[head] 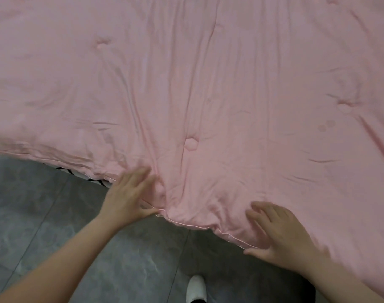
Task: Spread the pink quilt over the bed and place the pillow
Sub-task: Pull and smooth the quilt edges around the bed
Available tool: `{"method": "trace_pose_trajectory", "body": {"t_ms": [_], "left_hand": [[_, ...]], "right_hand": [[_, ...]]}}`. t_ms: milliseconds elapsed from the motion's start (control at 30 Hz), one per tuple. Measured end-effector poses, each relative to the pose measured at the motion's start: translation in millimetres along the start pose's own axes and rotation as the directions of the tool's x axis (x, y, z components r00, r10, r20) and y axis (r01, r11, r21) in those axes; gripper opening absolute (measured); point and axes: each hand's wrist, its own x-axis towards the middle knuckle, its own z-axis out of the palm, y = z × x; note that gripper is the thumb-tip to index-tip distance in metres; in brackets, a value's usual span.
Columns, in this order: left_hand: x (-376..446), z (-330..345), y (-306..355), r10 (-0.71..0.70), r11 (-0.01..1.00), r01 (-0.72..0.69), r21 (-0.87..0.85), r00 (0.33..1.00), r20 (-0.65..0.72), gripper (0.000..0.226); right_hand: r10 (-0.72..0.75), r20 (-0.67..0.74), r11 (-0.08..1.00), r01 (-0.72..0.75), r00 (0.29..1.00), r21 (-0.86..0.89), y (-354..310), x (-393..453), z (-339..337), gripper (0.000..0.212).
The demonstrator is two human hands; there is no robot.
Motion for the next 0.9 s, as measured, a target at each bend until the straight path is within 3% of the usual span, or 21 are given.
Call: {"method": "trace_pose_trajectory", "body": {"t_ms": [67, 200, 300, 367, 433, 500, 567, 633, 767, 833, 900], "left_hand": [[5.8, -5.1, -25.2, -0.101, 0.991, 0.09, 0.101, 0.99, 0.1, 0.1], [25.4, -7.8, -69.2, -0.225, 0.939, 0.194, 0.283, 0.971, 0.083, 0.107], [41.0, -0.2, -84.1, -0.339, 0.903, 0.279, 0.327, 0.93, 0.143, 0.073], [44.7, 12.5, -85.4, -0.33, 0.924, 0.3, 0.238, 0.939, 0.097, 0.05], [39.0, 24.9, -86.2, -0.315, 0.942, 0.305, 0.138, 0.948, 0.052, 0.036], [26.4, 26.0, -87.7, -0.304, 0.95, 0.305, 0.072, 0.952, -0.025, 0.036], [9.1, 22.1, -94.2, -0.271, 0.962, 0.273, 0.02, 0.96, -0.073, 0.039], [-10.6, 19.1, -108.4, -0.259, 0.966, 0.26, 0.0, 0.961, -0.096, 0.041], [-58.2, 3.1, -120.9, -0.219, 0.975, 0.22, -0.02, 0.95, -0.221, 0.051], [-79.5, 1.0, -118.9, -0.23, 0.973, 0.23, -0.028, 0.948, -0.219, 0.061], [-81.6, 2.1, -113.1, -0.265, 0.964, 0.266, -0.006, 0.955, -0.131, 0.062]], "right_hand": [[-0.022, 0.029, 1.0, 0.022, 0.999, -0.015, -17.5, 22.8, 2.8, 0.1], [-0.045, 0.027, 0.999, 0.046, 0.999, -0.027, -63.2, 73.5, 21.5, 0.118], [0.009, 0.014, 0.999, -0.009, 1.0, -0.045, -90.7, 104.3, 34.9, 0.121], [0.112, 0.016, 0.993, -0.112, 0.994, -0.028, -104.6, 117.0, 39.5, 0.119], [0.147, 0.021, 0.987, -0.146, 0.989, -0.06, -116.1, 129.4, 46.2, 0.107], [0.096, -0.017, 0.99, -0.098, 0.995, -0.1, -121.6, 137.2, 51.0, 0.077], [0.077, -0.064, 0.997, -0.079, 0.995, -0.027, -124.8, 138.2, 52.2, 0.049], [0.11, -0.134, 0.988, -0.093, 0.985, 0.126, -131.0, 130.7, 44.9, 0.035], [0.123, -0.442, 0.962, 0.003, 0.888, 0.272, -150.9, 110.3, 15.5, 0.037], [0.09, -0.463, 0.962, 0.044, 0.882, 0.27, -157.2, 106.8, 6.4, 0.038], [0.04, -0.353, 0.993, 0.004, 0.935, 0.121, -150.6, 105.4, 19.4, 0.034]]}}
